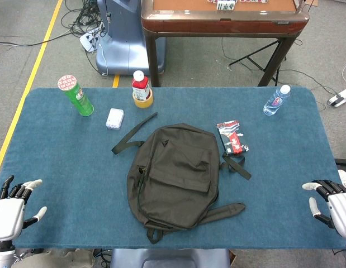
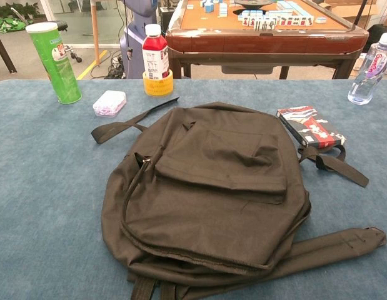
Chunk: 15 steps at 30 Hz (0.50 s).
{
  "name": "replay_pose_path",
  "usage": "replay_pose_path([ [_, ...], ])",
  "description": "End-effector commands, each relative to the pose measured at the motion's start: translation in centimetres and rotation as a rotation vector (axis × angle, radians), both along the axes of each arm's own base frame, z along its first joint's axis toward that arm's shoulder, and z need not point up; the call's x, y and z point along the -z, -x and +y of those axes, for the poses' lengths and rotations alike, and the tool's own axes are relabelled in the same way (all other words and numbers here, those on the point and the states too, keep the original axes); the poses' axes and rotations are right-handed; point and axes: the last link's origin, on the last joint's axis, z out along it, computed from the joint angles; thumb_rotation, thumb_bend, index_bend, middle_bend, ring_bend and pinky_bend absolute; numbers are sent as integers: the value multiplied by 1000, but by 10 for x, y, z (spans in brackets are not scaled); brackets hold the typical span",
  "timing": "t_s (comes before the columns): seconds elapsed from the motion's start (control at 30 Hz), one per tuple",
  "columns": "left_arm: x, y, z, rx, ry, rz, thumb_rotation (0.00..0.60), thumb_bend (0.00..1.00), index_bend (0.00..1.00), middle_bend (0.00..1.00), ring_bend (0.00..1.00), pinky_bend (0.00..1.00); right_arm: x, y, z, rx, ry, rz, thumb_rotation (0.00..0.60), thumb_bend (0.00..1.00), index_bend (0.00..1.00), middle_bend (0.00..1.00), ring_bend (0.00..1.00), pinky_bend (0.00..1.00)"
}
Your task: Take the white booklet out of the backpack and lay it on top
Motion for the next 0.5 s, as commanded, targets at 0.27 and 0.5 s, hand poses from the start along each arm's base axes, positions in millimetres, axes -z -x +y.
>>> replay_pose_path([
  [0.27,3,2,3,-7,15,-11,600,204,309,327,290,54,1,-2,-3,0,-8,-7,600,510,375,368,299,390],
  [0.5,4,2,7,33,39,0,600,203,309,327,290,54,-3,-3,-5,-3,7,-7,600,510,375,368,299,390],
])
